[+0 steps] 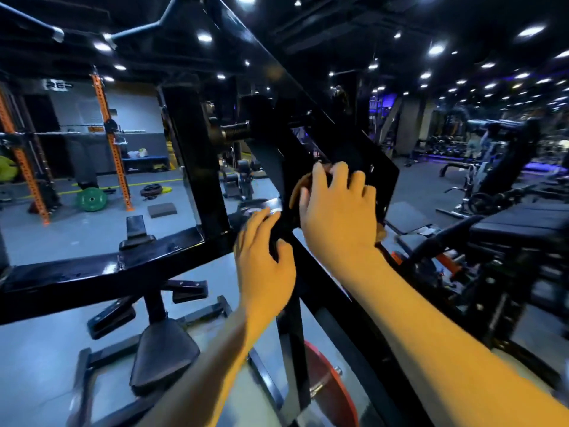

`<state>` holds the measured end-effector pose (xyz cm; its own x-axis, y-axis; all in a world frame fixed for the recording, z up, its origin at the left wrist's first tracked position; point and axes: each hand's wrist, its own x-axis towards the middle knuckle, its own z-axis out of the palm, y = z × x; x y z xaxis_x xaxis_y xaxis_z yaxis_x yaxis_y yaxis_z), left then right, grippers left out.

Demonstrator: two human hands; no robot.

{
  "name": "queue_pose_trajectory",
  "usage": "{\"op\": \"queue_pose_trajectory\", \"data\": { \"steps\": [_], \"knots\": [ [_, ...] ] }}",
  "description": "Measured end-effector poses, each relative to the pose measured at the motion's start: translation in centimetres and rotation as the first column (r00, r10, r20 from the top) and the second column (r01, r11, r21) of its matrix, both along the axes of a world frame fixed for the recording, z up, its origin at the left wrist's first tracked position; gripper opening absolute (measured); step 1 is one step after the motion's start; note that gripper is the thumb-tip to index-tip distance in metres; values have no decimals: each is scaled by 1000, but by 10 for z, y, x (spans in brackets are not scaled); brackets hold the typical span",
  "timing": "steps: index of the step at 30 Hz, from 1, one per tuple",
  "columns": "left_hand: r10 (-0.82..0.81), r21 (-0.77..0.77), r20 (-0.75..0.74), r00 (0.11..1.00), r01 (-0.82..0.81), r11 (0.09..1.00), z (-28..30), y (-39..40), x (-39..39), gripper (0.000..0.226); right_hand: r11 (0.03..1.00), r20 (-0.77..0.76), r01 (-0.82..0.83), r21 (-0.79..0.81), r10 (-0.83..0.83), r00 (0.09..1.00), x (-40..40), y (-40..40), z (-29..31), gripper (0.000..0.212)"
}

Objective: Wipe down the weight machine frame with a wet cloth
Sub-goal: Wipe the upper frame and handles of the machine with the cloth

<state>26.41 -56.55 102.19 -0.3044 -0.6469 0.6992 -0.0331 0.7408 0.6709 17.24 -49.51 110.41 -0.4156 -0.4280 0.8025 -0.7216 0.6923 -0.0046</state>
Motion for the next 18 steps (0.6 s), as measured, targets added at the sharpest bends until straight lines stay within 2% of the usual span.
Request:
{"op": "queue_pose_trajectory", "data": {
  "steps": [3, 7, 9, 11, 15, 18],
  "knots": [
    [-123, 235, -21, 992, 125, 964, -4, 44, -5, 46, 998, 114, -64, -3, 64, 991, -5, -10, 14, 55],
    [-181, 395, -179, 967, 239, 887, -10, 78, -11, 41, 993, -37, -118, -13, 118, 992, -7, 29, -21, 51],
    [-194, 486, -303, 933, 326, 811, -13, 93, -12, 38, 993, -66, -120, 5, 120, 991, -4, 59, -48, 52],
    [-182, 539, -424, 887, 408, 737, -16, 108, -14, 35, 995, -35, -100, -24, 99, 994, -3, 91, -70, 51],
    [-190, 557, -502, 844, 483, 676, -22, 138, -10, 42, 997, 32, -71, -37, 72, 997, 4, 161, -115, 49],
    [-213, 591, -524, 824, 533, 606, -22, 158, -8, 37, 999, 47, -36, -17, 37, 998, 8, 188, -132, 49]
  ]
}}
